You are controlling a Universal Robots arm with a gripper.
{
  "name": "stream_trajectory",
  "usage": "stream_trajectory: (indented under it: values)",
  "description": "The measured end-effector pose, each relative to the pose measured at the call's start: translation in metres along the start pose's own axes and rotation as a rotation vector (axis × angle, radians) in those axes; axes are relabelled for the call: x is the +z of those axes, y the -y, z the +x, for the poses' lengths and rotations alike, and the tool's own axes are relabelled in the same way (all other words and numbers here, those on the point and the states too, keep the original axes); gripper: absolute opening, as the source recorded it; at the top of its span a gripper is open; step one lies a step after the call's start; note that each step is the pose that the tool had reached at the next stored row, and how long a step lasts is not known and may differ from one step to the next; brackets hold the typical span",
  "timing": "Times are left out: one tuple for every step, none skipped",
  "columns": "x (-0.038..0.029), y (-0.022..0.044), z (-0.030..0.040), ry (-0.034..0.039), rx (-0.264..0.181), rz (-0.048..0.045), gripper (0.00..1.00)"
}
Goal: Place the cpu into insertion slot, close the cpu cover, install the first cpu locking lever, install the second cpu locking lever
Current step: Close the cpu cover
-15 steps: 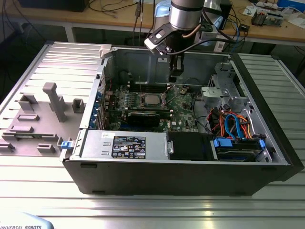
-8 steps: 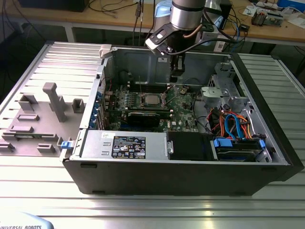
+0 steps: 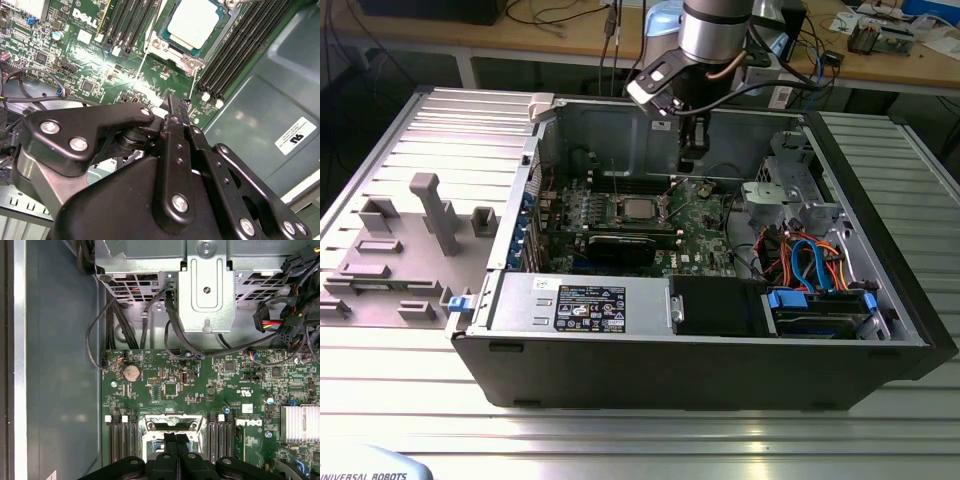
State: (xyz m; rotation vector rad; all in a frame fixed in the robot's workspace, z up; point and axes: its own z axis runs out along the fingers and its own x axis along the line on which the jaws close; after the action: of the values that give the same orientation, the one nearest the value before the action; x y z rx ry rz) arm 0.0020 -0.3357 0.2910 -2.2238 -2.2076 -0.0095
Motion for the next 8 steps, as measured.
stream_trajectory:
  values:
    - [0.0000, -0.0001, 0.0000, 0.0000, 0.000, 0.0000, 0.11]
    - [0.0000, -0.0002, 0.0000, 0.0001, 0.000, 0.0000, 0.11]
    - [0.0000, -0.0004, 0.0000, 0.0000, 0.000, 0.0000, 0.11]
    - [0.0000, -0.0006, 0.0000, -0.0001, 0.000, 0.0000, 0.11]
    - [0.0000, -0.0007, 0.0000, 0.0000, 0.000, 0.0000, 0.11]
    - [0.0000, -0.0008, 0.0000, 0.0000, 0.000, 0.0000, 0.11]
    - [0.0000, -0.0009, 0.0000, 0.0000, 0.000, 0.0000, 0.11]
    - [0.0000, -0.0010, 0.0000, 0.0000, 0.000, 0.0000, 0.11]
